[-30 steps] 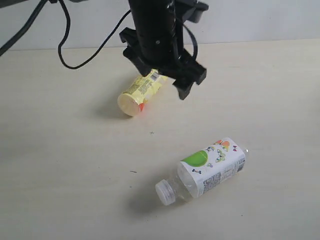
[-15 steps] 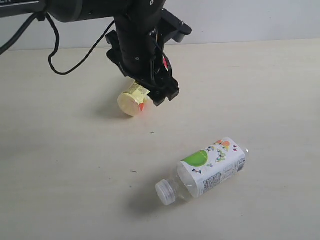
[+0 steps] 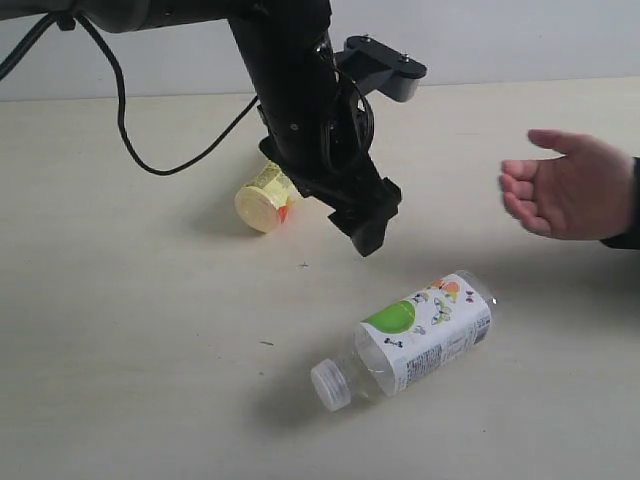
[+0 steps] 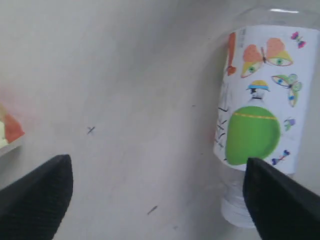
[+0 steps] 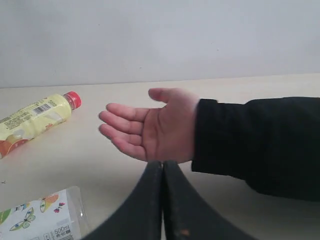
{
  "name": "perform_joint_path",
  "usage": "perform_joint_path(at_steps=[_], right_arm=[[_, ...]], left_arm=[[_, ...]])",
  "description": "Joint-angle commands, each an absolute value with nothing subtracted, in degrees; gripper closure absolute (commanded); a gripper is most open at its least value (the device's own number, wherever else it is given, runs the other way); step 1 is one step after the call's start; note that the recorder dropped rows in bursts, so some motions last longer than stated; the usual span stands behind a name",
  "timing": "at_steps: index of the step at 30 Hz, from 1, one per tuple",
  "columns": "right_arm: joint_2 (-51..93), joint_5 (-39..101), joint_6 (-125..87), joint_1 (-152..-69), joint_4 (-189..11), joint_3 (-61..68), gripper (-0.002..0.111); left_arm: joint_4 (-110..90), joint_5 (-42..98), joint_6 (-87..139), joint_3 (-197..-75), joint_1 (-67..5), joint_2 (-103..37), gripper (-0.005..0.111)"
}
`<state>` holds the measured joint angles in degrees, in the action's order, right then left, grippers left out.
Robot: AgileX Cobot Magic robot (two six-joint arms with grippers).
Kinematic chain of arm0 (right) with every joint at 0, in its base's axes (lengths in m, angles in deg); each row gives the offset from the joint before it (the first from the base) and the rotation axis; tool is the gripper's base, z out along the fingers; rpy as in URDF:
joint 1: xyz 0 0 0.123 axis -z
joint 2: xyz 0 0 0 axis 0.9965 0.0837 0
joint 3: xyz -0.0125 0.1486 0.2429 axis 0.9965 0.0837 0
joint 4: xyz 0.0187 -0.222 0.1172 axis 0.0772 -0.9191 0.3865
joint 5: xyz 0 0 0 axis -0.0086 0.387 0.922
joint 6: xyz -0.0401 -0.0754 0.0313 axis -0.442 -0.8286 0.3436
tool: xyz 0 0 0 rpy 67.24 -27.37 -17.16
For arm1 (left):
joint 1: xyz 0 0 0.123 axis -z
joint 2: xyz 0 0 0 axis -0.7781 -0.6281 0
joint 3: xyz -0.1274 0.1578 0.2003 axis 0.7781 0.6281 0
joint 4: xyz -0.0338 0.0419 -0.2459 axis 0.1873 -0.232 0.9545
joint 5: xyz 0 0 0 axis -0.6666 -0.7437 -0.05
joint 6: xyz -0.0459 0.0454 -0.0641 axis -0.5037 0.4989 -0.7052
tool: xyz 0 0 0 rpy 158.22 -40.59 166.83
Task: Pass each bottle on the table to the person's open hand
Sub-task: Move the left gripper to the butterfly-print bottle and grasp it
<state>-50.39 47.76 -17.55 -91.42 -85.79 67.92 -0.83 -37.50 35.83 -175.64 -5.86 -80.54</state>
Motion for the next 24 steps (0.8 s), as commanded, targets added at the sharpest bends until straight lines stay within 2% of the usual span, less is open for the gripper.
perform_joint_path(at_steps=[1,9,10,11,13,14,15,21,24], right_arm=[[-50.7,47.3,-17.8,-91.2,-85.8,68.1,0.108],[-50.7,47.3,-17.8,-91.2,-85.8,68.1,0.108],[-50.7,47.3,-17.8,-91.2,-85.8,68.1,0.108],[-50.7,47.3,-17.8,-91.2,-85.8,68.1,0.108],[-50.7,47.3,-17.8,-91.2,-85.8,68.1,0.108],[-50.7,47.3,-17.8,-91.2,-85.8,68.1,0.108],[-50.7,47.3,-17.8,-91.2,-85.8,68.1,0.108],[-50.7,47.3,-17.8,-91.2,-85.7,68.1,0.108],[-50.7,47.3,-17.8,-91.2,-85.7,68.1,0.108]], left_arm=[[4.2,-36.6,36.0,-175.5,-6.0,-79.8,0.019],[4.7,-36.7,37.1,-175.5,-6.0,-79.8,0.019],[4.7,-36.7,37.1,-175.5,-6.0,-79.8,0.024],[4.7,-36.6,37.1,-175.5,-5.9,-79.8,0.032],[4.9,-36.5,36.9,-175.5,-5.9,-79.8,0.069],[6.3,-36.7,36.7,-175.5,-5.9,-79.8,0.100],[7.1,-36.8,37.0,-175.5,-5.7,-79.8,0.106],[6.8,-36.5,36.7,-175.5,-1.9,-79.8,0.105],[4.4,-36.2,36.7,-175.5,1.3,-79.8,0.096]])
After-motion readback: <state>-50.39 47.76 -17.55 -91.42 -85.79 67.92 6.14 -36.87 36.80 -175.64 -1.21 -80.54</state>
